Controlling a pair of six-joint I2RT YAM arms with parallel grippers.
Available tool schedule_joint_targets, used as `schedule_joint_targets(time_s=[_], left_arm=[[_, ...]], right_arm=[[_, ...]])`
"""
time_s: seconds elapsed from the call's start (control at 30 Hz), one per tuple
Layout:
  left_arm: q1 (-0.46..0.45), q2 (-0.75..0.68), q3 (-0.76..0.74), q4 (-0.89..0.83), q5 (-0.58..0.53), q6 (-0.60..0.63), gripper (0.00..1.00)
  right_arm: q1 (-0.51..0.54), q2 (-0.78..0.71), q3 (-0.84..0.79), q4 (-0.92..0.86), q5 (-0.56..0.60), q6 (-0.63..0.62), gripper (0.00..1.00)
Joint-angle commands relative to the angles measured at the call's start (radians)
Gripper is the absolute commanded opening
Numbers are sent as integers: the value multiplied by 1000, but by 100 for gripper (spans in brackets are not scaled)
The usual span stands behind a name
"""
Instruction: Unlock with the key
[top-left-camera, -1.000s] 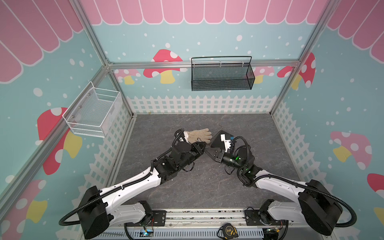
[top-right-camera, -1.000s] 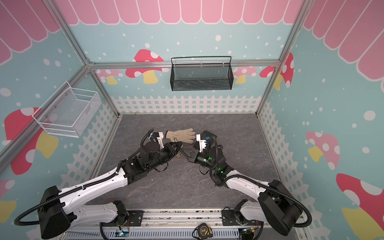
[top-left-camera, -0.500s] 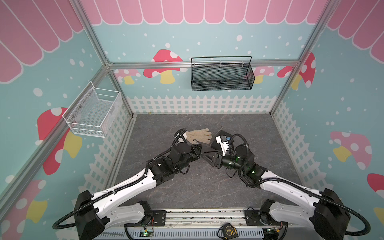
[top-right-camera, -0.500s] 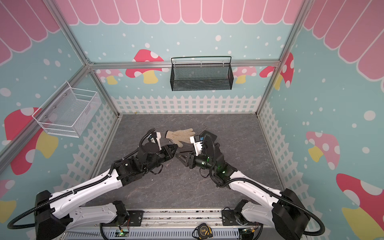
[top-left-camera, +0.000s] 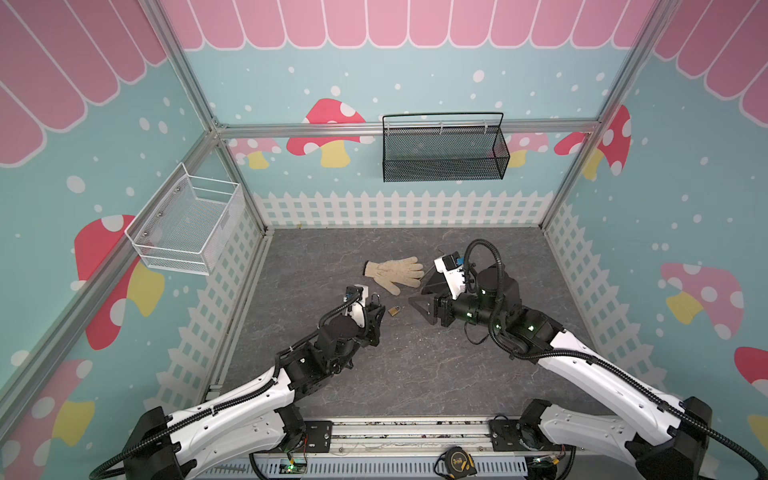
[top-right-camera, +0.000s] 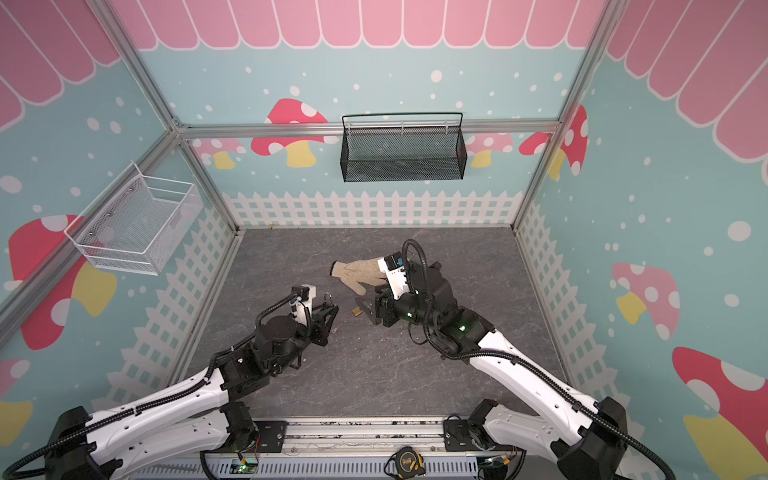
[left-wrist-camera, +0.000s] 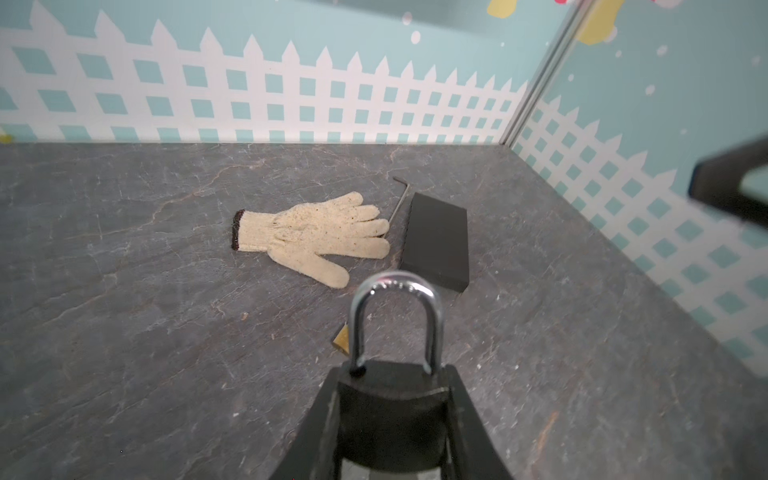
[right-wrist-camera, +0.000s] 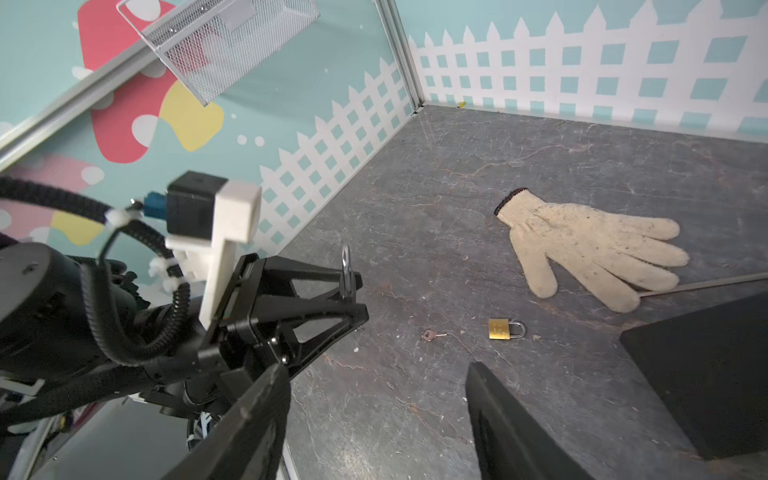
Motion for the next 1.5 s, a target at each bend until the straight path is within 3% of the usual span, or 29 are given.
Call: schedule_joint_targets(time_s=[0.0, 0.2, 0.83, 1.0, 1.47], left_arm=[[1, -26, -64, 287, 103, 225, 0], [2, 15, -116, 379, 111, 295, 0], [1, 69, -140, 427, 88, 276, 0], [1, 58, -150, 428, 78, 281, 0], [1, 54, -161, 456, 80, 311, 0]], right_arm=[[4, 74, 87, -166, -19, -118, 71], [28, 191, 207, -208, -40, -136, 72], [130, 472, 520, -413, 254, -192, 74], [132, 500, 548, -444, 324, -205, 75], [131, 545, 604, -575, 359, -297, 76]])
